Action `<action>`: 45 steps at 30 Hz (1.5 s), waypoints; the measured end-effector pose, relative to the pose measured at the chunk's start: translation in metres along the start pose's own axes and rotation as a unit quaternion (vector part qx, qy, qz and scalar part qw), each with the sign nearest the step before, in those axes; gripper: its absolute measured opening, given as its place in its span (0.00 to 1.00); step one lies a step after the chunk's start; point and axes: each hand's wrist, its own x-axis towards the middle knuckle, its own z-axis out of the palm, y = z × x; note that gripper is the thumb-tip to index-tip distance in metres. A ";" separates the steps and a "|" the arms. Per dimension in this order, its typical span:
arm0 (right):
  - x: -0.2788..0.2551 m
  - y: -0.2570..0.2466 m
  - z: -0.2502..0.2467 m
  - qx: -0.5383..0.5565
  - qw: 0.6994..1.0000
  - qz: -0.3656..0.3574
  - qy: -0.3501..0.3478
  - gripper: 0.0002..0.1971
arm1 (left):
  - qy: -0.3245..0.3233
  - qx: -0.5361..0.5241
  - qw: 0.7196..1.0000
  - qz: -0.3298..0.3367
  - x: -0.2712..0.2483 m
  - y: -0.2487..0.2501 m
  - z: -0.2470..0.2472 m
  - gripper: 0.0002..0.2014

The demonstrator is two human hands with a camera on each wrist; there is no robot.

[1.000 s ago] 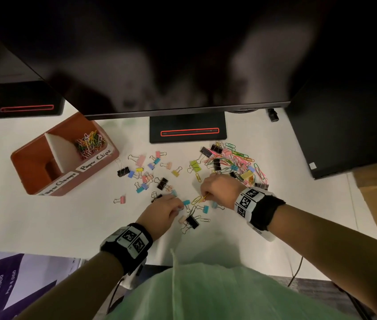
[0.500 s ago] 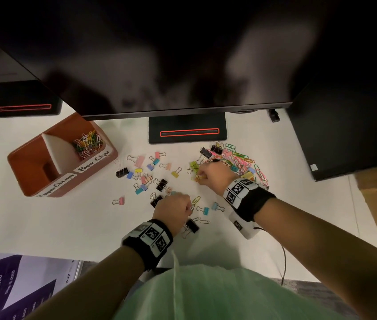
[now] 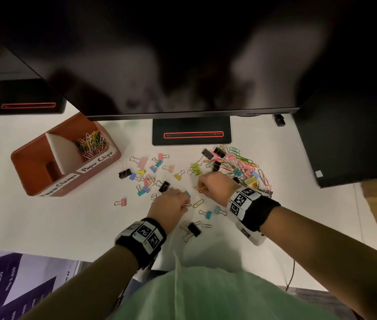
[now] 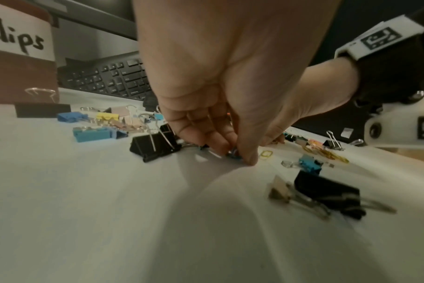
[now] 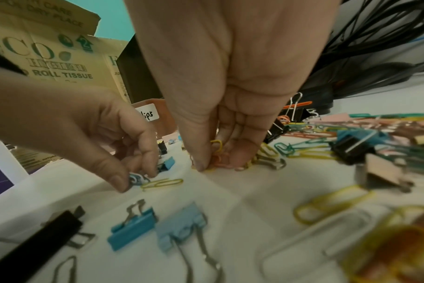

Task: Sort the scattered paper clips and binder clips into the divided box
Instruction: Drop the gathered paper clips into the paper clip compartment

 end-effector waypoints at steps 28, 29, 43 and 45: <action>-0.023 0.004 0.015 -0.008 0.999 -0.031 0.011 0.12 | -0.007 0.111 0.993 0.048 -0.008 -0.012 0.007 0.13; -0.022 0.004 0.014 -0.005 1.000 -0.025 0.007 0.12 | -0.010 0.105 0.993 0.058 -0.007 -0.012 0.007 0.13; -0.017 0.008 0.024 -0.039 0.998 0.046 0.021 0.11 | -0.034 0.010 0.998 0.058 0.015 0.018 0.016 0.10; -0.018 0.009 0.025 -0.040 0.998 0.040 0.022 0.10 | -0.026 0.034 0.997 0.057 0.018 0.019 0.016 0.10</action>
